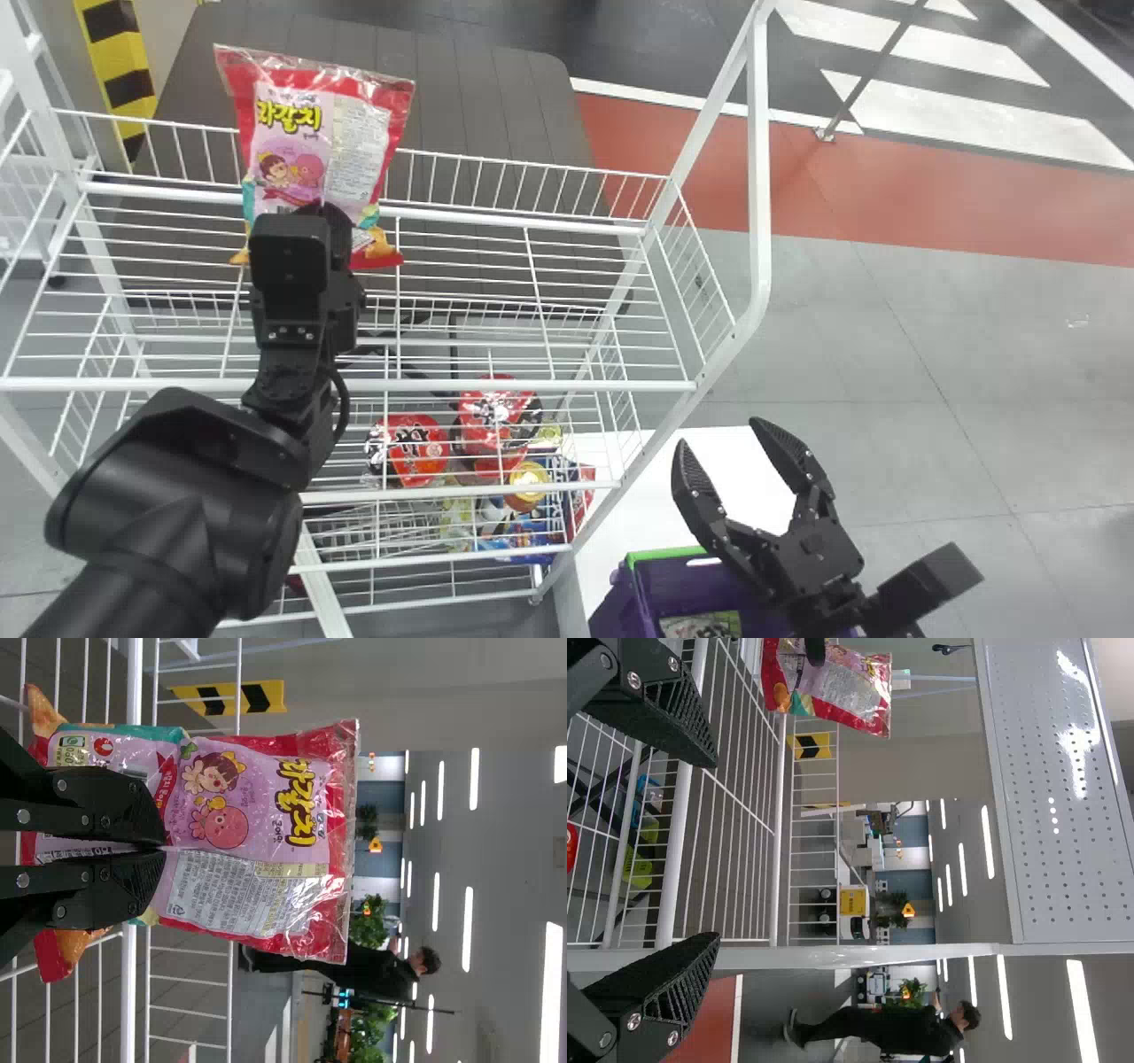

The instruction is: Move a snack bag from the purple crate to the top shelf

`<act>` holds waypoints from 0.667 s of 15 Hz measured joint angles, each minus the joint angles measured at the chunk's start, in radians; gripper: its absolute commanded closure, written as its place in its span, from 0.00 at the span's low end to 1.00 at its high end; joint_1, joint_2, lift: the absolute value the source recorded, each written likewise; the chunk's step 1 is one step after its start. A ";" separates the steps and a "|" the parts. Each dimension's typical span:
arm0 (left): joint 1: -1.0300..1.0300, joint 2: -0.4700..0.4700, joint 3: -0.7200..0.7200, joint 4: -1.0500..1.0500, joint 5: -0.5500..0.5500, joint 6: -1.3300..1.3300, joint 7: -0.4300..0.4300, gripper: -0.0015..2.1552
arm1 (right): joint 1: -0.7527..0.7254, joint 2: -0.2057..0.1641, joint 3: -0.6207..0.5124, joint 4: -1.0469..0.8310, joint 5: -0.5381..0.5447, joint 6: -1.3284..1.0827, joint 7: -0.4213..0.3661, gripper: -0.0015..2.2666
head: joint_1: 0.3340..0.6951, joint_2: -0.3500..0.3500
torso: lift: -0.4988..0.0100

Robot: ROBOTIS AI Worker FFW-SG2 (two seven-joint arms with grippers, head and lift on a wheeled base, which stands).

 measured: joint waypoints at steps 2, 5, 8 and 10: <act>0.017 0.000 0.016 -0.015 -0.005 -0.017 0.002 0.48 | -0.001 0.000 0.003 0.001 0.002 0.000 0.000 0.06 | 1.00 0.05 | 0.98; 0.030 0.000 0.045 -0.026 -0.026 -0.036 0.004 0.48 | -0.001 0.000 0.009 0.002 0.009 -0.001 0.000 0.06 | 1.00 0.08 | 0.98; 0.037 0.000 0.064 -0.026 -0.053 -0.054 0.007 0.48 | -0.001 0.000 0.016 0.002 0.014 0.000 0.000 0.06 | 1.00 0.10 | 0.98; 0.038 0.000 0.083 -0.026 -0.070 -0.056 -0.002 0.48 | -0.001 0.000 0.018 0.001 0.014 0.000 0.000 0.06 | 1.00 0.12 | 0.98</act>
